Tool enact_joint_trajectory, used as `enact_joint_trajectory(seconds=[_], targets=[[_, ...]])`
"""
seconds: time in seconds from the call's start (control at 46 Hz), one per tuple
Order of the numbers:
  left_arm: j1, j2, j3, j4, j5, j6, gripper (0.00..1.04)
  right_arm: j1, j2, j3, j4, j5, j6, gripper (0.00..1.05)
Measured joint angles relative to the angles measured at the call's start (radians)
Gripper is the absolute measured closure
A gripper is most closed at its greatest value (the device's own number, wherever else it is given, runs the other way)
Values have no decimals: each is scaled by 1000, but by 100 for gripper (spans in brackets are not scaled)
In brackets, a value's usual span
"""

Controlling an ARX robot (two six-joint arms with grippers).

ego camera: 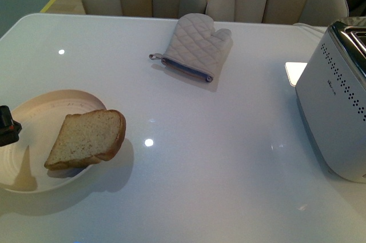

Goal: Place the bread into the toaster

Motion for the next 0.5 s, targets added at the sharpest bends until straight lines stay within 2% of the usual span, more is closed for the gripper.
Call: enact_joint_trajectory(seconds=[0.196,0.304,0.5], targets=[[-10,100,68,-17,-21,29,7,0,0,0,0,0,0,9],[-27,111,78,-23,-26,31,25,0,0,0,0,0,0,9],[-64,112,81,-28,-28,21,50,0,0,0,0,0,0,9]])
